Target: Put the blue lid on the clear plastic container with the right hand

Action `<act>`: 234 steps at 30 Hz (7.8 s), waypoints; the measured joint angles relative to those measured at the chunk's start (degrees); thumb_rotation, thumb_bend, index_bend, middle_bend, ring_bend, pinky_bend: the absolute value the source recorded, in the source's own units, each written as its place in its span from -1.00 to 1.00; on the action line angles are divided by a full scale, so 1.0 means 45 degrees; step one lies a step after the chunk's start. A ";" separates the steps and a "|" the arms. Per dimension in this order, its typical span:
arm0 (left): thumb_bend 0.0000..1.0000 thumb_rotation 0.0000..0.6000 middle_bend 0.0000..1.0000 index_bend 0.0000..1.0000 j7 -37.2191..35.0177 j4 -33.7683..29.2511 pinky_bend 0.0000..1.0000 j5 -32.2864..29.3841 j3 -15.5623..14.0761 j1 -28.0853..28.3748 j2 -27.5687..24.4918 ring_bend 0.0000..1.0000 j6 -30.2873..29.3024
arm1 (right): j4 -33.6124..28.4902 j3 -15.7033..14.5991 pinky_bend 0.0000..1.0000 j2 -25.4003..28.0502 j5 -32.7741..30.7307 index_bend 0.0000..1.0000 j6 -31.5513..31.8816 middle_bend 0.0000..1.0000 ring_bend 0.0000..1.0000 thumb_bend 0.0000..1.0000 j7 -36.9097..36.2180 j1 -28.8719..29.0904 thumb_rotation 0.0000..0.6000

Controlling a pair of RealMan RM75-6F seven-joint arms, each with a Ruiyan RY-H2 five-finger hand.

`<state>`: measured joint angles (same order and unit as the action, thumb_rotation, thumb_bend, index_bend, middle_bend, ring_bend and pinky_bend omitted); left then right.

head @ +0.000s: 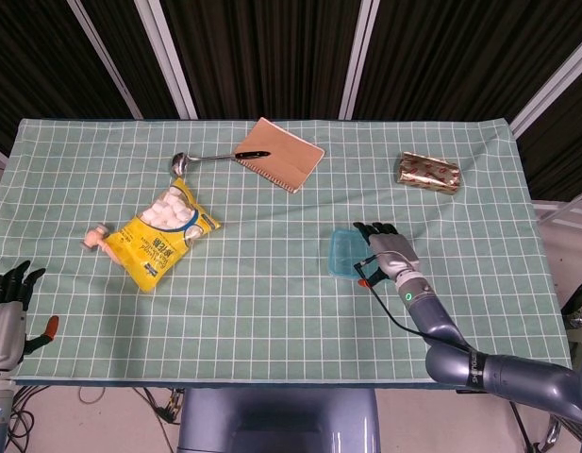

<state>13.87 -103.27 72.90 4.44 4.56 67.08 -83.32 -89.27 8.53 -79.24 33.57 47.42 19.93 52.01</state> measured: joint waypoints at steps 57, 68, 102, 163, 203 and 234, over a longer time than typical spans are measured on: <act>-0.28 1.00 -1.00 -0.73 0.0043 0.0018 -1.00 -0.0068 0.0006 0.0026 0.0003 -1.00 0.0030 | 0.0244 0.0041 -1.00 -0.0312 -0.0029 -1.00 0.0232 -0.60 -1.00 -0.30 0.0155 -0.0084 1.00; -0.28 1.00 -1.00 -0.73 0.0050 0.0023 -1.00 -0.0056 -0.0006 0.0020 0.0006 -1.00 0.0022 | -0.0073 0.0004 -1.00 -0.0069 -0.0151 -1.00 0.0189 -0.88 -1.00 -0.30 0.0261 -0.0095 1.00; -0.28 1.00 -1.00 -0.73 0.0067 -0.0018 -1.00 -0.0128 0.0002 0.0032 0.0009 -1.00 0.0062 | -0.2253 0.0733 -1.00 0.1624 0.1703 -0.25 0.2430 -0.85 -1.00 -0.30 -0.0774 -0.1208 1.00; -0.28 1.00 -1.00 -0.73 0.0326 -0.0065 -1.00 -0.0410 0.0025 0.0089 0.0024 -1.00 0.0156 | 0.1153 0.0437 -1.00 -0.0466 0.3395 0.29 0.1107 -1.00 -1.00 0.00 -0.1754 -0.2377 1.00; -0.28 1.00 -1.00 -0.73 0.0311 -0.0097 -1.00 -0.0495 0.0050 0.0111 -0.0004 -1.00 0.0154 | 0.2133 0.0806 -1.00 -0.1179 0.4003 0.33 0.0642 -1.00 -1.00 0.00 -0.2425 -0.2581 1.00; -0.28 1.00 -1.00 -0.73 0.0159 -0.0201 -1.00 -0.0604 0.0086 0.0140 -0.0137 -1.00 0.0237 | 0.1718 0.1351 -1.00 -0.2170 0.2902 0.33 0.0393 -1.00 -1.00 -0.01 -0.0689 -0.0948 1.00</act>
<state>14.58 -104.18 70.19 4.82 5.20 66.47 -82.26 -81.54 14.62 -89.01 46.63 49.19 16.83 47.74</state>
